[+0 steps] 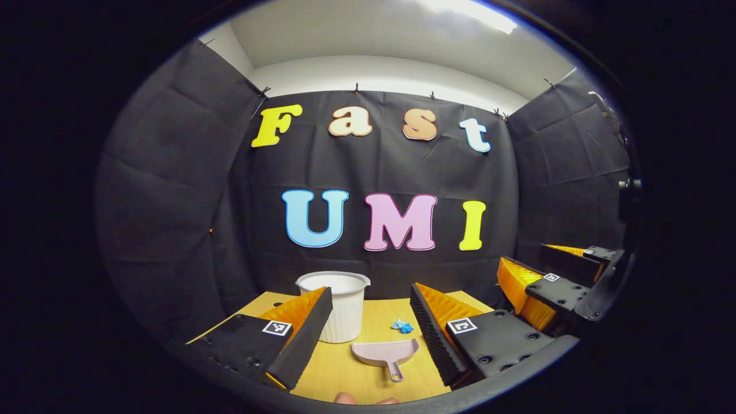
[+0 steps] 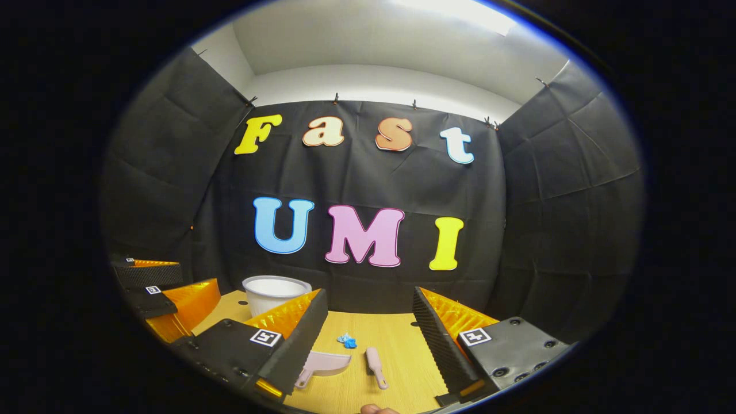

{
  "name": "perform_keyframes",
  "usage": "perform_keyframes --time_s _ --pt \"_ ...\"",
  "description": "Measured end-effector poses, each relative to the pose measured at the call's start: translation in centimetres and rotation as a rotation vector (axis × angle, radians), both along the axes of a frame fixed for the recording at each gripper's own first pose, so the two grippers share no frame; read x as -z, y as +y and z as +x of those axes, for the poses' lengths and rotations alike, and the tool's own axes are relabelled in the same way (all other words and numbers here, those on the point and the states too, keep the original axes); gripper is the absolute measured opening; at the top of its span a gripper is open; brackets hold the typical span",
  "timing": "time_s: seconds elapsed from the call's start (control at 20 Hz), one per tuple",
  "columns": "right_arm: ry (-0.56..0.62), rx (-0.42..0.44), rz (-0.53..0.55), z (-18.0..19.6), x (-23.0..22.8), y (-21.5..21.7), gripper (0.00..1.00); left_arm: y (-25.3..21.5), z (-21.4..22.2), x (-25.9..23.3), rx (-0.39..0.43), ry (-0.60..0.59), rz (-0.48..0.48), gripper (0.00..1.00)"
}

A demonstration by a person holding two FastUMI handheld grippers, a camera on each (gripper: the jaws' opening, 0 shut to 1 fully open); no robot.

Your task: Pick up the small broom and dustpan from the desktop, sweep the trash into the dustpan with the broom, and then empty the trash into the garbage bin.

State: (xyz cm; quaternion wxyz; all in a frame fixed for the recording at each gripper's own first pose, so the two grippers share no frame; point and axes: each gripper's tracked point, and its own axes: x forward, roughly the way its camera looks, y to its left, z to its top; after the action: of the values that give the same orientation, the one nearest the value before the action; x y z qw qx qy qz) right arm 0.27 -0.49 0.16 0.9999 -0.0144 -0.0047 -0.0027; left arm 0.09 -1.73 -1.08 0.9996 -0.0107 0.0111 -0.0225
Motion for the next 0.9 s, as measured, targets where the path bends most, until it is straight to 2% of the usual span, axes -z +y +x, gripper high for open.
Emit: perform_keyframes --time_s 0.15,0.25,0.3,0.35,0.5,0.7,0.8,0.9 --pt "0.018 -0.006 -0.002 -0.3 0.6 0.0 0.96 -0.3 -0.1 0.2 0.012 0.010 -0.018 0.81" --pt "-0.015 0.011 -0.042 -0.5 -0.3 -0.6 0.96 -0.2 0.0 0.7 0.015 0.023 -0.017 0.81" --pt "-0.034 0.020 -0.071 -0.6 -0.7 -1.0 0.93 -0.5 0.1 0.9 0.029 0.029 -0.023 0.81" --pt "-0.047 0.022 -0.088 -0.7 -0.9 -1.1 0.96 -1.0 0.0 1.0 0.051 0.032 -0.035 0.81" --pt "-0.050 0.024 -0.087 -1.2 -0.8 -1.5 0.94 -2.0 -0.3 0.7 0.092 0.021 -0.067 0.81" --pt "-0.028 0.031 -0.096 -1.6 -0.5 -2.0 0.96 -2.1 -0.3 1.1 0.084 0.035 -0.039 0.81" --pt "-0.021 0.034 -0.095 -1.6 -0.3 -2.2 0.94 -2.2 -0.4 1.5 0.084 0.044 -0.054 0.81" --pt "-0.016 0.045 -0.104 -1.6 -0.3 -2.7 0.96 -1.8 -0.4 1.4 0.074 0.033 -0.084 0.81"
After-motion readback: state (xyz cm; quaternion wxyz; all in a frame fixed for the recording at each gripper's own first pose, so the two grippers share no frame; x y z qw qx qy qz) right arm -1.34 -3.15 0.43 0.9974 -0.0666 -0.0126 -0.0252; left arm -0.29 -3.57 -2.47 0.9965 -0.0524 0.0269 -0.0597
